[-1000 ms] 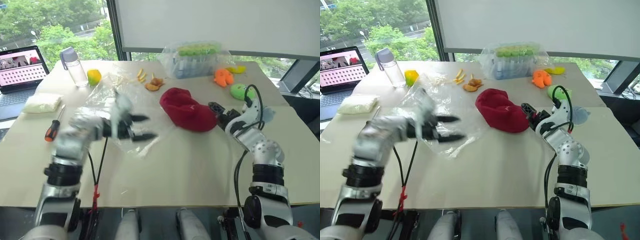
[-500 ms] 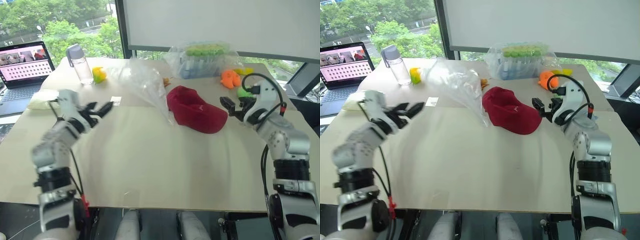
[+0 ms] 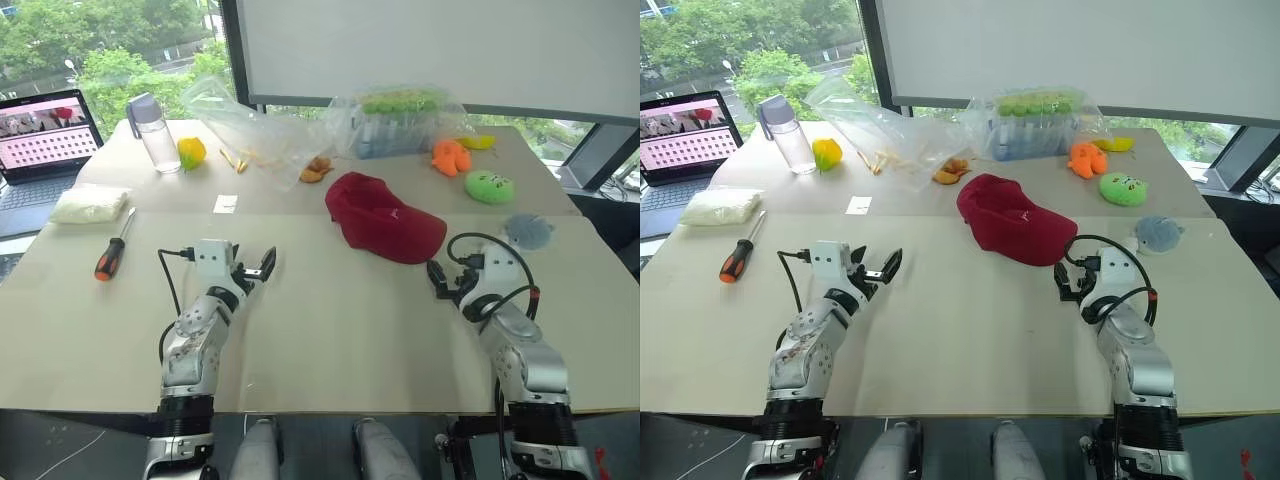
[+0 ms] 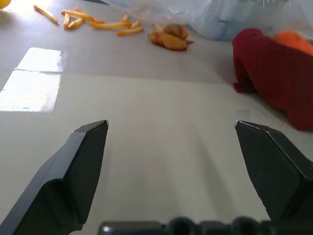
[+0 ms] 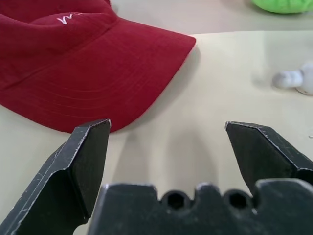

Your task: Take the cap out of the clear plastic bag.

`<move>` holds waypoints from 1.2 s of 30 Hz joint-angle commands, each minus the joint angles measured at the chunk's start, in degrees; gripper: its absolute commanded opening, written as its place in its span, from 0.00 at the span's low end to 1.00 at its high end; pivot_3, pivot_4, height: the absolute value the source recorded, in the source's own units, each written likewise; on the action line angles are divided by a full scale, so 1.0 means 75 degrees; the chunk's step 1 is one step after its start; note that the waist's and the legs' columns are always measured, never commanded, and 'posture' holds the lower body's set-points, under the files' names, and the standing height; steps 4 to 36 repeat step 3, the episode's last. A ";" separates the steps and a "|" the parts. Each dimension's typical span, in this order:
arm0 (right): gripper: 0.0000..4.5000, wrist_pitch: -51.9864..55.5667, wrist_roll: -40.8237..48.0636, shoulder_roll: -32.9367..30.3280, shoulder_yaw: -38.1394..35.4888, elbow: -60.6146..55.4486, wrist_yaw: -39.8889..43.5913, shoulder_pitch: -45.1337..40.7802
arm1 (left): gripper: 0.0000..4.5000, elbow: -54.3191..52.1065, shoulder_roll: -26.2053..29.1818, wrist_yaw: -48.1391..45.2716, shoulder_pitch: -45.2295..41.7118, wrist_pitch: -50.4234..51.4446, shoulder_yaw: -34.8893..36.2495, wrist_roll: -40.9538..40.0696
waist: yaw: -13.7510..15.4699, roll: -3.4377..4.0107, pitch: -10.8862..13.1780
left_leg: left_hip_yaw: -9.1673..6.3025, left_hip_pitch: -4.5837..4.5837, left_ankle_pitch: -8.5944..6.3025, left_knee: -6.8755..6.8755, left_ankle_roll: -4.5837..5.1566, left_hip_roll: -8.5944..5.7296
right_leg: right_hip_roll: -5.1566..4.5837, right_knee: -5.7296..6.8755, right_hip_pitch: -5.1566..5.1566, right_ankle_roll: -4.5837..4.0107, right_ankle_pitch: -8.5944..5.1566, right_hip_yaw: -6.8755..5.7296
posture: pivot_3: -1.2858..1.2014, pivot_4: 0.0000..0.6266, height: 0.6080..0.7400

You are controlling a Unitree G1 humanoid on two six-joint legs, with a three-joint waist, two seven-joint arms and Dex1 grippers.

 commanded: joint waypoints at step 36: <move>1.00 -0.0494 -0.0440 0.0037 -0.0036 -0.0046 0.0043 0.0024 | 0.99 0.0064 0.0176 0.0026 0.0117 -0.0433 0.0032 0.0059 | 0.0026 0.0000 0.0000 | 0.0002 -0.0003 0.0000 0.0000 0.0000 0.0000 | -0.0001 -0.0003 -0.0001 0.0001 -0.0004 0.0000 | 0.52 0.24 1.00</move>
